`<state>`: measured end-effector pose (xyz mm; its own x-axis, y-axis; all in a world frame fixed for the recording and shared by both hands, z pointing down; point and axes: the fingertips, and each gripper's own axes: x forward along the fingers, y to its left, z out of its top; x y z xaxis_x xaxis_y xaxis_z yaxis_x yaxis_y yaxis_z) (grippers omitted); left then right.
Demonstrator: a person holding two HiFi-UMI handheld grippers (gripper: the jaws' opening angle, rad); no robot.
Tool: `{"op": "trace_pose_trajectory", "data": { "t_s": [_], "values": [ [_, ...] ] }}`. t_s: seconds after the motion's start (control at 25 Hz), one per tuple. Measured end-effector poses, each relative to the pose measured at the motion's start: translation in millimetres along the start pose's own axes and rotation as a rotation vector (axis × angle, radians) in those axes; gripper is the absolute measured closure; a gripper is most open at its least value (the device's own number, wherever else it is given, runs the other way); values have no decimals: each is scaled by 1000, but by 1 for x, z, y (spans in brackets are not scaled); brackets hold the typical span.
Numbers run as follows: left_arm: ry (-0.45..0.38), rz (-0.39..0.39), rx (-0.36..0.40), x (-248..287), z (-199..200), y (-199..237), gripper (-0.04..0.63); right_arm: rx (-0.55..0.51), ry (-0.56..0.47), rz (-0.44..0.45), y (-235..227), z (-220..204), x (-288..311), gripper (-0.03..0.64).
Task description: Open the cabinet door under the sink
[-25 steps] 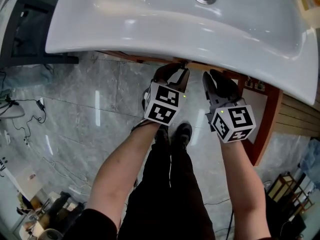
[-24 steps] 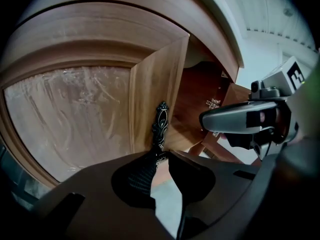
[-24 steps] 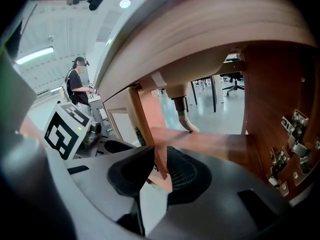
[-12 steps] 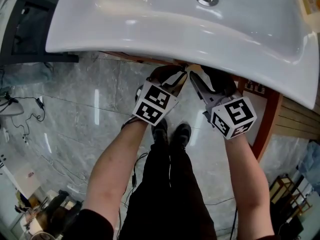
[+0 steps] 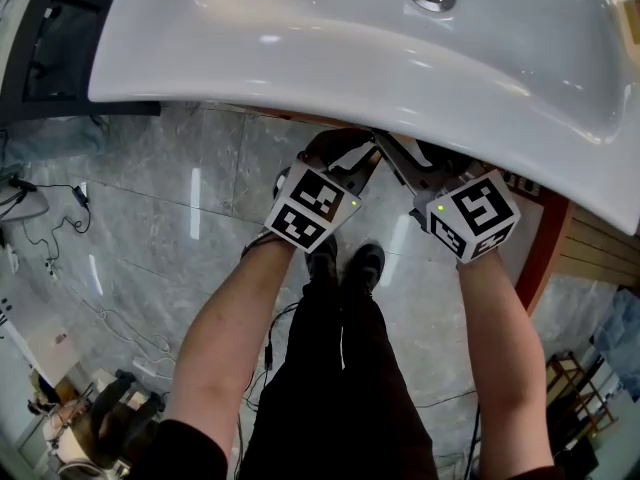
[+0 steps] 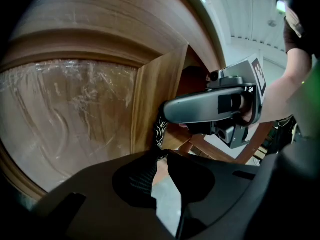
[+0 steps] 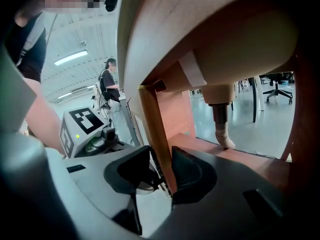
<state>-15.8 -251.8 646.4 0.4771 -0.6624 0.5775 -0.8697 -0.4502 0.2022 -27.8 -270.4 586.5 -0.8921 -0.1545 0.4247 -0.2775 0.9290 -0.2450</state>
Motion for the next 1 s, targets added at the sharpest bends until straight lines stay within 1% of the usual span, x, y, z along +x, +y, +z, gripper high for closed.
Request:
{"op": "trace_pose_trajectory", "data": {
  "t_s": [0.28, 0.44, 0.52, 0.76, 1.0],
  "values": [
    [-3, 5, -10, -8, -4, -6, 517, -53, 11, 78, 13, -1, 0, 479],
    [4, -1, -19, -20, -17, -18, 511, -64, 19, 140, 33, -11, -8, 488],
    [6, -2, -26, -29, -22, -24, 508, -60, 19, 158, 44, -14, -12, 489],
    [22, -15, -32, -60, -47, -33, 503, -51, 22, 179, 87, -24, -15, 494],
    [41, -12, -43, -91, -79, -40, 499, -26, 33, 164, 130, -41, -12, 491]
  ]
}}
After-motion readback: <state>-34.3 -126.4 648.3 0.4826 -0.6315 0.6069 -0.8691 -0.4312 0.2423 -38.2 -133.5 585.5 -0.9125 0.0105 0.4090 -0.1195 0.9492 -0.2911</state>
